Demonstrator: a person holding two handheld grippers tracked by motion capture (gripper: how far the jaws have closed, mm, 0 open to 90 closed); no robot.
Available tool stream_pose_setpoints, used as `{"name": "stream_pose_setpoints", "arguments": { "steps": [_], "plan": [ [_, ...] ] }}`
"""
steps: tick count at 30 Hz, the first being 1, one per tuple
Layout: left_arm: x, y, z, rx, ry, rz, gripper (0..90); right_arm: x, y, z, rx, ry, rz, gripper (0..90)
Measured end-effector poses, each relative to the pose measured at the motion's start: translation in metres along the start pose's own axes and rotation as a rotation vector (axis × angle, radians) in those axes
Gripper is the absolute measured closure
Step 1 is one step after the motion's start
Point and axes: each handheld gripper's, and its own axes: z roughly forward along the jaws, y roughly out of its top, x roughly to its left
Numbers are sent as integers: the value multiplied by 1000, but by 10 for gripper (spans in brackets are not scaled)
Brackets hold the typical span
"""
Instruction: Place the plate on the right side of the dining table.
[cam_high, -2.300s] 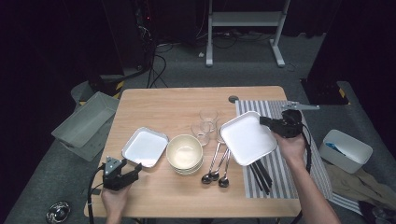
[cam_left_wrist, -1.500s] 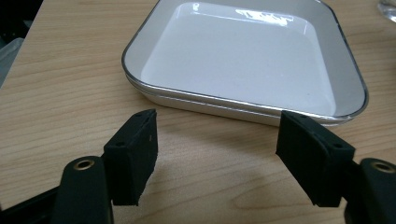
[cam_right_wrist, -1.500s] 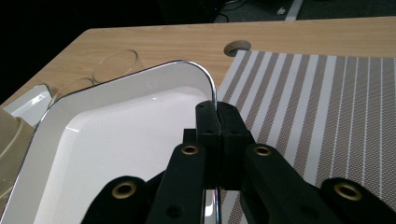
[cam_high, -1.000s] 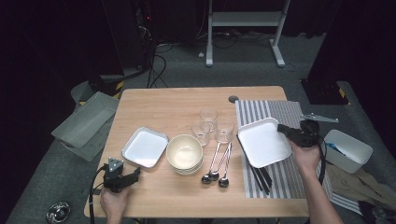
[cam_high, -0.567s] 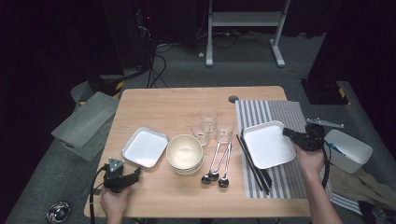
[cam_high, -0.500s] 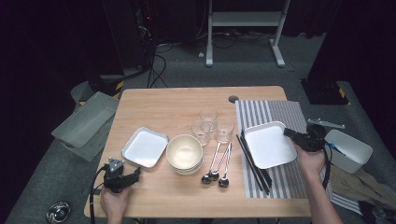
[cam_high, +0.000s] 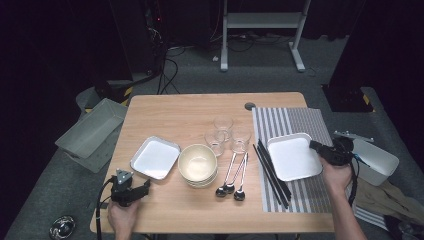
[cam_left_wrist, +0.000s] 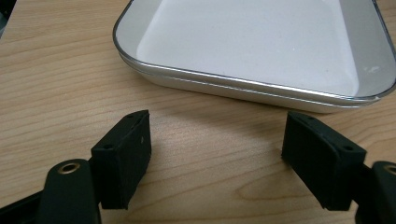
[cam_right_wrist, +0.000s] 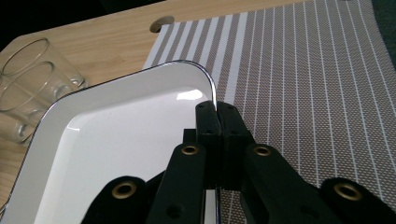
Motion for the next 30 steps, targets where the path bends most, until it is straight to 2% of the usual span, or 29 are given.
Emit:
{"name": "stream_pose_setpoints", "arguments": {
  "steps": [13,24,30],
  "plan": [
    [0,0,0,0,0,1,242,-15,-8,0,11,-59,45,890],
    [0,0,0,0,1,1,242,-33,-20,8,21,-95,93,890],
    [0,0,0,0,1,1,242,-35,-27,14,31,-121,97,889]
  ]
}}
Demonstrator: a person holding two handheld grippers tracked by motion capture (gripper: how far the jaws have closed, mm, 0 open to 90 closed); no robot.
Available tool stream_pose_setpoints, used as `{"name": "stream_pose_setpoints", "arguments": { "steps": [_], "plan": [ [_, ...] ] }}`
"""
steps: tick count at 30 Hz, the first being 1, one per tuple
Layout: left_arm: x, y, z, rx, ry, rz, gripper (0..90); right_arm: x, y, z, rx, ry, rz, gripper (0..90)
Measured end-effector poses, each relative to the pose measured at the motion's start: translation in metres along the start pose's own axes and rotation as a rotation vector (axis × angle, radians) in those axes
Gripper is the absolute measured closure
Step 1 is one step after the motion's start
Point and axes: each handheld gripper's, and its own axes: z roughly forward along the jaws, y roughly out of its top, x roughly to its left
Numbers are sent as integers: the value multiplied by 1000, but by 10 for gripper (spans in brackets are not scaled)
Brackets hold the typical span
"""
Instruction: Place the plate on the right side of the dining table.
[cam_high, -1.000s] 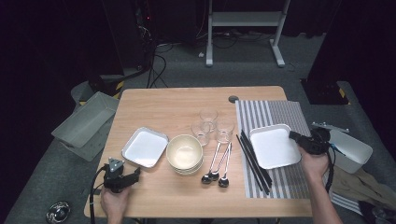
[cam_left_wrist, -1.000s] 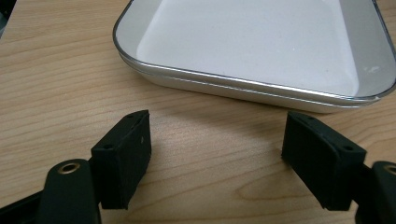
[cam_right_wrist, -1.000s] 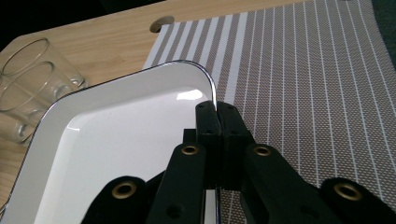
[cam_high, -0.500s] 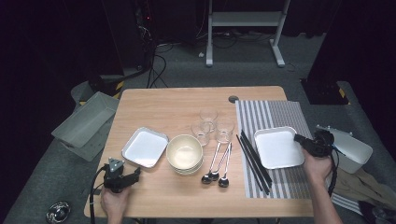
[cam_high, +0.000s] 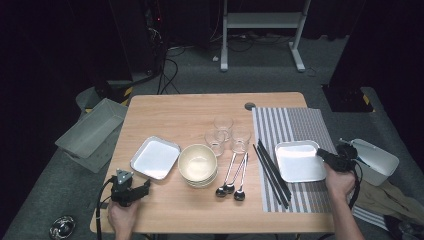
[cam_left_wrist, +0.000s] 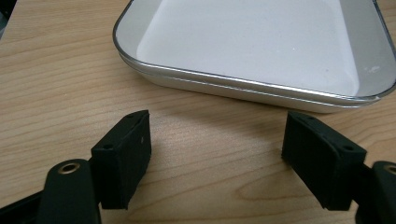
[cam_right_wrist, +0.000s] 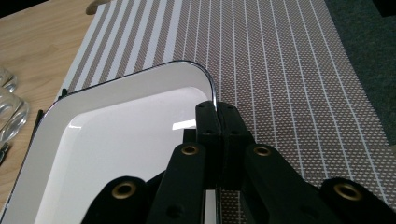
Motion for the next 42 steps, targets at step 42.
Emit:
{"name": "stream_pose_setpoints", "arguments": {
  "steps": [42],
  "plan": [
    [0,0,0,0,2,-1,242,-5,-8,20,40,-79,-3,874]
  ]
}}
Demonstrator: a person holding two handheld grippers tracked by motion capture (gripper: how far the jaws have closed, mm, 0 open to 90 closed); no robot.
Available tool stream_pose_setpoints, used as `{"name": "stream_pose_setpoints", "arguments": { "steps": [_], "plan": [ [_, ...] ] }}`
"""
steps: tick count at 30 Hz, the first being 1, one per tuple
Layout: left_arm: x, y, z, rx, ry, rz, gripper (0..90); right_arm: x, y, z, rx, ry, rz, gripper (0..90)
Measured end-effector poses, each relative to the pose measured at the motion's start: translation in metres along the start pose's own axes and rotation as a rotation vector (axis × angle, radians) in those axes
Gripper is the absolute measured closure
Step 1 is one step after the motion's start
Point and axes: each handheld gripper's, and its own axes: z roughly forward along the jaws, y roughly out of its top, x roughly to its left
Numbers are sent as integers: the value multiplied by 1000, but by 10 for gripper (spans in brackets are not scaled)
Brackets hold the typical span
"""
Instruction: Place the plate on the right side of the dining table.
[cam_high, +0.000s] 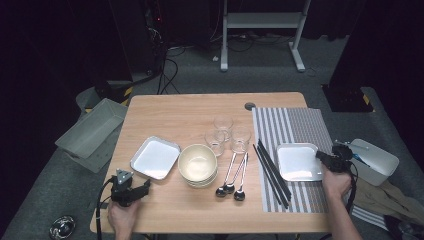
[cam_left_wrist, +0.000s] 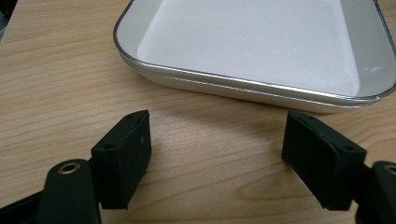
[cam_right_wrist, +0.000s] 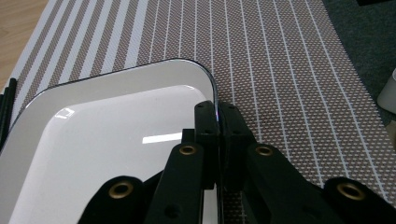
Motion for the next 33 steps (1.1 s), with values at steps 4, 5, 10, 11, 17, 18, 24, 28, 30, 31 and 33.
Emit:
{"name": "stream_pose_setpoints", "arguments": {
  "steps": [4,5,10,11,17,18,24,28,30,31,33],
  "plan": [
    [0,0,0,0,0,0,241,0,-1,1,6,-4,-2,868],
    [0,0,0,0,0,-1,242,0,-1,2,6,-7,-3,866],
    [0,0,0,0,0,0,242,1,-2,3,11,-18,-11,859],
    [0,0,0,0,0,0,242,1,-2,3,11,-18,-11,859],
    [0,0,0,-1,-1,-1,242,2,-3,3,7,-27,-29,850],
    [0,0,0,-1,-1,-1,242,2,-3,3,6,-29,-30,848],
    [0,0,0,0,0,-1,242,2,-3,3,8,-29,-25,807],
    [0,0,0,0,0,-1,242,3,-4,3,5,-33,-25,765],
    [0,0,0,0,0,0,242,3,-4,2,2,-32,-27,741],
    [0,0,0,0,0,0,242,3,-4,2,1,-31,-29,733],
    [0,0,0,0,0,0,242,3,-4,2,-2,-34,-31,718]
  ]
}}
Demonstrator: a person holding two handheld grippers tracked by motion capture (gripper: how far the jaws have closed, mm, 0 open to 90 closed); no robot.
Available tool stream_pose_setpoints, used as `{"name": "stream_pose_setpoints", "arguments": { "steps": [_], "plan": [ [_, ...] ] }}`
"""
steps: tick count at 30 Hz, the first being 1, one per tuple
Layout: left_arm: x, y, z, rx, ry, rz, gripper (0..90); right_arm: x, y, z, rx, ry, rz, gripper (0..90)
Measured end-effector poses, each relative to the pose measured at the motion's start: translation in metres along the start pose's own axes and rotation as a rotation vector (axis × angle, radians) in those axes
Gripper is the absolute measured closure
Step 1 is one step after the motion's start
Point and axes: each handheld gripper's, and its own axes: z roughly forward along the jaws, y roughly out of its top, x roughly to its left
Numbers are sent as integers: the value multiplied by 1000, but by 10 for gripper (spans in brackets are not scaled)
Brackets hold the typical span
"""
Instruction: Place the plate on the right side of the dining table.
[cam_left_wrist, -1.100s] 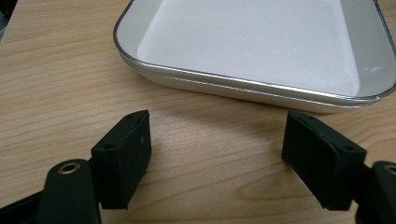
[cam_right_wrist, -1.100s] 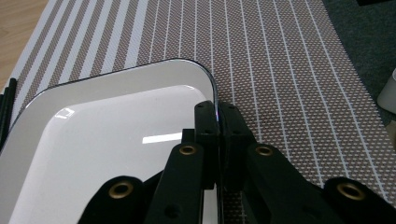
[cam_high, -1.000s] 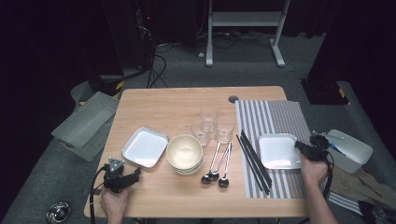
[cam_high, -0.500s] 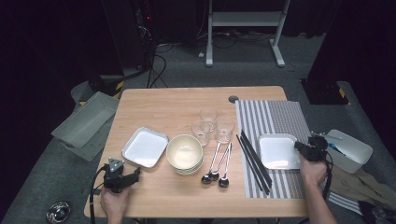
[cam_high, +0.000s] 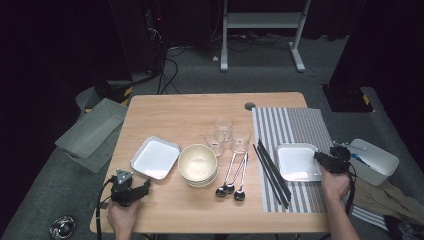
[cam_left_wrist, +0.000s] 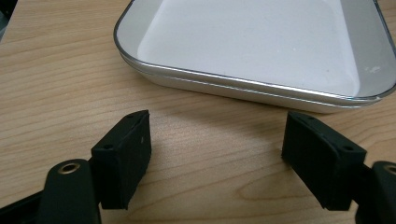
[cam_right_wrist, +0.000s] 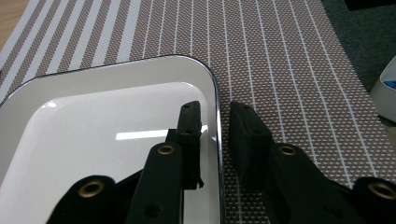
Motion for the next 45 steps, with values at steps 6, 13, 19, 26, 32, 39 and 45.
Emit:
{"name": "stream_pose_setpoints", "arguments": {
  "steps": [6,13,19,26,32,39,45],
  "plan": [
    [0,0,0,0,0,0,242,1,0,-4,-25,-1,-18,600],
    [0,0,0,0,0,-1,242,7,-2,-14,-64,-14,-69,542],
    [0,0,0,0,0,0,242,15,-7,-25,-96,-13,-119,526],
    [0,0,0,0,0,0,242,21,-16,-39,-127,9,-152,522],
    [0,0,0,0,0,0,242,28,-26,-52,-150,33,-166,521],
    [0,0,0,0,1,0,242,38,-37,-64,-172,62,-203,520],
    [0,0,0,0,1,0,242,44,-47,-71,-179,82,-215,519]
  ]
}}
